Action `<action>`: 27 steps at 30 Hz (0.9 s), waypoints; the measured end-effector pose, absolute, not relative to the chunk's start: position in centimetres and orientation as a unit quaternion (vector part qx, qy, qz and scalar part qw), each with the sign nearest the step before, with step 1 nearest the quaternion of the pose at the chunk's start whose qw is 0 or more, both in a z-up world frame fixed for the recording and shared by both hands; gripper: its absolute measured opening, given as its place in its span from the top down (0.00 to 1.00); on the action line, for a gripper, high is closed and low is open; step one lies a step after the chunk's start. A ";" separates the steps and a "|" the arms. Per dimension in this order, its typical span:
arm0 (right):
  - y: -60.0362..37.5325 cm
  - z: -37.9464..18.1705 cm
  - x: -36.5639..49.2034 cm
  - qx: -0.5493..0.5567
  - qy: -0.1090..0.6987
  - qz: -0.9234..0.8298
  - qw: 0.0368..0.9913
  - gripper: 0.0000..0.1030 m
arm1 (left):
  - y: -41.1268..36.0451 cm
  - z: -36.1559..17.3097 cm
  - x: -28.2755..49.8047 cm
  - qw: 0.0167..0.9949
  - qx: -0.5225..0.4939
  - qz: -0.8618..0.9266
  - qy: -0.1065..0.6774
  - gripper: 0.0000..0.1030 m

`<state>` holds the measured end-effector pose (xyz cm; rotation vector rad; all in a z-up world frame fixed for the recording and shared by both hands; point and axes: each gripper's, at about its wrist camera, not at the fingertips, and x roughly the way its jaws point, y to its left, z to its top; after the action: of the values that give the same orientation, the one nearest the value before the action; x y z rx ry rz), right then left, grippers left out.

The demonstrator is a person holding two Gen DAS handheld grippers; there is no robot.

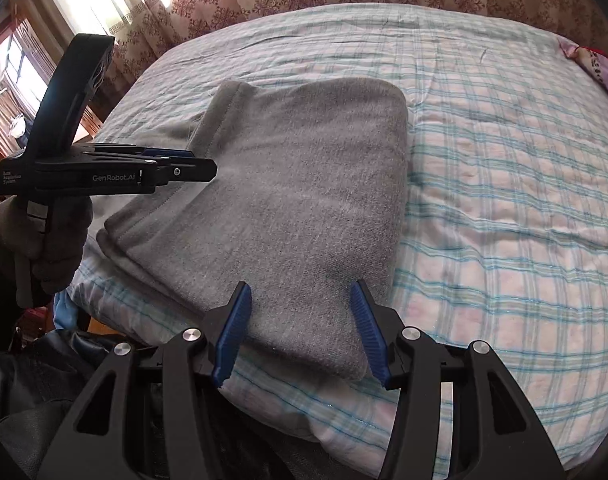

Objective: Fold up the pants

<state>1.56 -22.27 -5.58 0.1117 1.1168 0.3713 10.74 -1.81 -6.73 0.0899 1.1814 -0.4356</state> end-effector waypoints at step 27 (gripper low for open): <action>-21.8 -4.8 17.3 0.090 0.467 0.130 0.870 0.49 | -0.8 -5.9 21.1 0.806 -0.071 -0.208 0.550 0.46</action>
<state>17.29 -21.84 -4.83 0.1886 0.9767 0.2727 21.12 -0.79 -5.91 -0.1529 1.1767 -0.4460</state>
